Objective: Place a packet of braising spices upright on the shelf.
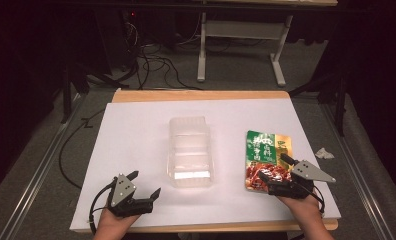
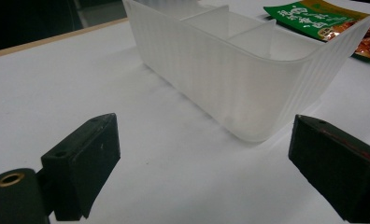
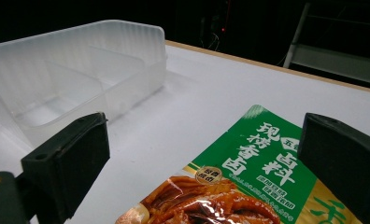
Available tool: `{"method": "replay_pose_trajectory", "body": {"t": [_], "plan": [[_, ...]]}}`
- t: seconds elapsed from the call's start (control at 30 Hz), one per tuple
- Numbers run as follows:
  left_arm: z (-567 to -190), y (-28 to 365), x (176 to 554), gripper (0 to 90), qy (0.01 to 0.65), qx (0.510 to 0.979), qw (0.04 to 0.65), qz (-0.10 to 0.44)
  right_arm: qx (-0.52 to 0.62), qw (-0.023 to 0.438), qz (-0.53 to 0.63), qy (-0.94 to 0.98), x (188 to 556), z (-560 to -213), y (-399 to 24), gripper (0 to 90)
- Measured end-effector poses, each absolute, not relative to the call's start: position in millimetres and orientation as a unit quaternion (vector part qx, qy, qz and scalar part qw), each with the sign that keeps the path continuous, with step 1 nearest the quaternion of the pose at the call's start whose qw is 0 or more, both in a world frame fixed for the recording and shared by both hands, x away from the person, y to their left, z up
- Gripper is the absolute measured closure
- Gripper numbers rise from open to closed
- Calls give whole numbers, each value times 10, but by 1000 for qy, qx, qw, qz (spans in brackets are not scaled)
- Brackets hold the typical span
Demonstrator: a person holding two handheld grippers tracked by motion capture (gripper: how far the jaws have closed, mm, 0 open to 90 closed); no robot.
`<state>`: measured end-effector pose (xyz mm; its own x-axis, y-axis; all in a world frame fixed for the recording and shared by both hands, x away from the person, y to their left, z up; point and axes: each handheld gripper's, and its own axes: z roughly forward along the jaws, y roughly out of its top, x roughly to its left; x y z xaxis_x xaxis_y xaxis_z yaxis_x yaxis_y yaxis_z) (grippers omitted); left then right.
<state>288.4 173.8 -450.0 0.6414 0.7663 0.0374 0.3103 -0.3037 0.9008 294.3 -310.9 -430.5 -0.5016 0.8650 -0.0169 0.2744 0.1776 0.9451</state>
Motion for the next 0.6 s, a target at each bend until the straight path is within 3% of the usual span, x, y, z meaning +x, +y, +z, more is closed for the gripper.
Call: {"method": "replay_pose_trajectory", "body": {"t": [0.47, 0.57, 0.6], "plan": [[-4492, 1716, 2891, 94, 344, 773, 475, 241, 412, 295, 493, 707, 2937, -4319, -3157, 42], [-4485, 1711, 2907, 95, 345, 772, 476, 242, 423, 299, 491, 700, 2927, -4324, -3234, 82], [-4482, 1706, 2935, 95, 346, 771, 477, 241, 433, 301, 487, 696, 2917, -4337, -3307, 148]]}}
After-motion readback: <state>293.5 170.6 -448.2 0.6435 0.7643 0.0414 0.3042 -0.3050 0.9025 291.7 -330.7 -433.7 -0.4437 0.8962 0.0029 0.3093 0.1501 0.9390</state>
